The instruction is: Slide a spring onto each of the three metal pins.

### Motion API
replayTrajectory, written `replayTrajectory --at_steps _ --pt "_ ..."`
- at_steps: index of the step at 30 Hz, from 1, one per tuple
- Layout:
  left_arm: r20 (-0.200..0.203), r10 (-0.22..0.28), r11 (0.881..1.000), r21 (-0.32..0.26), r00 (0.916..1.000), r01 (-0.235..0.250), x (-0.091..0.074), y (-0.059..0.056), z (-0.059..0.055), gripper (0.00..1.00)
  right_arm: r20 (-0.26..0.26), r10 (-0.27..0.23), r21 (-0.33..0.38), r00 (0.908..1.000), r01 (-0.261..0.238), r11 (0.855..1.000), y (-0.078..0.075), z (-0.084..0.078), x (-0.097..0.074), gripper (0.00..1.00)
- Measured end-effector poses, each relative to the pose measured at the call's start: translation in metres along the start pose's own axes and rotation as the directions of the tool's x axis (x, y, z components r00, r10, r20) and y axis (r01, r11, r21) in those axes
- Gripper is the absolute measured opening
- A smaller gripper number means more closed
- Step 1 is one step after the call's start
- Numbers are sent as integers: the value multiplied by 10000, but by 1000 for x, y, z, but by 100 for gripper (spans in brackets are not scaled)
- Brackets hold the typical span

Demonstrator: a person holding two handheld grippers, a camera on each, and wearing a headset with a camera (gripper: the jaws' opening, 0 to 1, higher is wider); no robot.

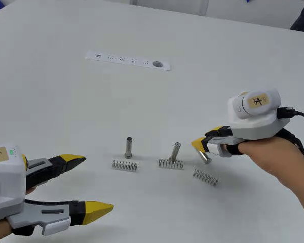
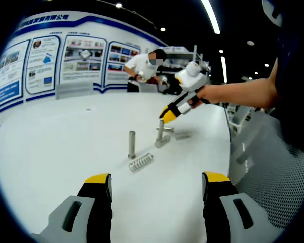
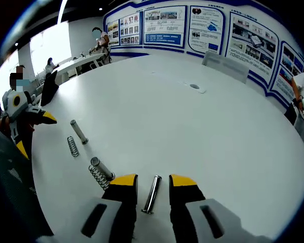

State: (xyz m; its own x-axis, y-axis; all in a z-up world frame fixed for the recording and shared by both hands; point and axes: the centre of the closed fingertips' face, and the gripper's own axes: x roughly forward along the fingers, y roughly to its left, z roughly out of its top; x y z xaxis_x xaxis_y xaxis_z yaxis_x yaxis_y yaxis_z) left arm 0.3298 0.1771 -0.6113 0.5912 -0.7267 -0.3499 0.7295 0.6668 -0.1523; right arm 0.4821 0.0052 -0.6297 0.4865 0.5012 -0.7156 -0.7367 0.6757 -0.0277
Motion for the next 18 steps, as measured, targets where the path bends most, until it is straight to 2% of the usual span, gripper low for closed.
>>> replayTrajectory --at_steps 7,11,18 --pt "12 -29 10000 -42 10000 29 0 0 -2 73 -425 -66 117 9991 71 9999 2 -7 8 21" --pt "29 -11 10000 -73 10000 11 -1 0 -2 73 -760 -277 196 9967 293 9994 -2 -11 13 19" --pt "21 -11 9999 -118 10000 12 0 1 -4 72 -1006 -156 391 9948 196 9990 -1 -16 19 16"
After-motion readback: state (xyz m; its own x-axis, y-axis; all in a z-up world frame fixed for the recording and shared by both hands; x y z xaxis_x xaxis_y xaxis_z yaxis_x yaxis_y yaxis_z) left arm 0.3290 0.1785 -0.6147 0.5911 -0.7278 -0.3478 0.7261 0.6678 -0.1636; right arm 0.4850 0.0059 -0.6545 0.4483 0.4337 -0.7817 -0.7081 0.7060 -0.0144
